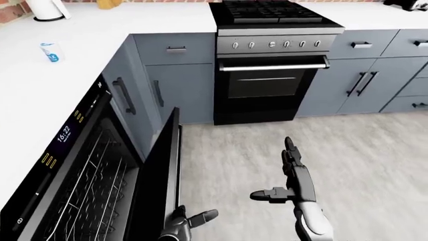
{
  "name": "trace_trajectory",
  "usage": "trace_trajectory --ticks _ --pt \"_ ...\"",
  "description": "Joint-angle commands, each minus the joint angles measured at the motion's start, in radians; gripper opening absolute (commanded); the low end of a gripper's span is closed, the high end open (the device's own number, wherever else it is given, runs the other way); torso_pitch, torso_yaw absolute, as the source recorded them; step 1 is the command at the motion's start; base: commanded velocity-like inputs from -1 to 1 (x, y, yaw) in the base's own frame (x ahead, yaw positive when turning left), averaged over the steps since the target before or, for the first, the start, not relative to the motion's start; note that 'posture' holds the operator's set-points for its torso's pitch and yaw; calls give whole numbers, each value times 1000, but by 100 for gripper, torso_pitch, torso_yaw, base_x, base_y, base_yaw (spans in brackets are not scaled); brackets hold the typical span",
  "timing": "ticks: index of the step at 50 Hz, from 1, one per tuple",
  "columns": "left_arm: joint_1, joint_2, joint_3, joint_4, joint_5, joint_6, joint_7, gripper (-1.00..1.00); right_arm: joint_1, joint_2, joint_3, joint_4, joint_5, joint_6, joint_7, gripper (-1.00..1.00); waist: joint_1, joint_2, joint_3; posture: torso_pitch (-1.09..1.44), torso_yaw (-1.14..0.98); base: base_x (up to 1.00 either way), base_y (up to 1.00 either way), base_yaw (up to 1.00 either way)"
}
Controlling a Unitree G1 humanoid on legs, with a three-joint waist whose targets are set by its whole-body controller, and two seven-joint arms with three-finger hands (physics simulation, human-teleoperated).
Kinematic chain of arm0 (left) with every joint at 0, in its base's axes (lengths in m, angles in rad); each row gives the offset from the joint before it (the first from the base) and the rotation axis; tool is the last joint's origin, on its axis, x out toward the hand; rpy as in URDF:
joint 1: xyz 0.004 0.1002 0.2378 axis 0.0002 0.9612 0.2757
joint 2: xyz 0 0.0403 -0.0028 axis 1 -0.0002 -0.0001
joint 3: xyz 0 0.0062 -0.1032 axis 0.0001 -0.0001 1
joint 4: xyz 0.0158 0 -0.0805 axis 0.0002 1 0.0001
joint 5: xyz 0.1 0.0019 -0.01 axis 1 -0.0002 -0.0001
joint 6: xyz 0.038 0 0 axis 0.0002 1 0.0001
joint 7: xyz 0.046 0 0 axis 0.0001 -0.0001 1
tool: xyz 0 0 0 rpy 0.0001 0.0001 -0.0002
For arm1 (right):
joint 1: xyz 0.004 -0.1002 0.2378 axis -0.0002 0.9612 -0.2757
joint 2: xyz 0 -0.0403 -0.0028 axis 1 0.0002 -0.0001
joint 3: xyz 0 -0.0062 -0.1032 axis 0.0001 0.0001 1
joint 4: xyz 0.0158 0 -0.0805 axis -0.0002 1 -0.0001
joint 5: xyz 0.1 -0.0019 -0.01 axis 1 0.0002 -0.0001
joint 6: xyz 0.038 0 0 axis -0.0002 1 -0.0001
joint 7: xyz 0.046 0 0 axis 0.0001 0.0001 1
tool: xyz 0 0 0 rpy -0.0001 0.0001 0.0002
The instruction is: Close the dishwasher door
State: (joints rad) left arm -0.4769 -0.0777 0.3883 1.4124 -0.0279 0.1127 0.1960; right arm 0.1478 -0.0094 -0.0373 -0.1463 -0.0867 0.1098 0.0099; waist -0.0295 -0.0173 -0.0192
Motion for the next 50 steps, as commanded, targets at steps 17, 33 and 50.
trace_trajectory --ticks 17,33,50 --pt "-12 47 23 -26 -23 -54 152 100 -17 -1 3 -37 -1 -32 -4 100 2 2 -14 0 0 0 0 0" --pt "-10 59 33 -26 -10 -82 268 100 -23 -1 6 -52 -5 -16 -7 100 -6 -4 -14 0 0 0 0 0" --pt "-7 63 33 -26 12 -90 331 100 -18 -1 5 -43 -3 -28 -7 100 -9 -3 -12 0 0 0 0 0"
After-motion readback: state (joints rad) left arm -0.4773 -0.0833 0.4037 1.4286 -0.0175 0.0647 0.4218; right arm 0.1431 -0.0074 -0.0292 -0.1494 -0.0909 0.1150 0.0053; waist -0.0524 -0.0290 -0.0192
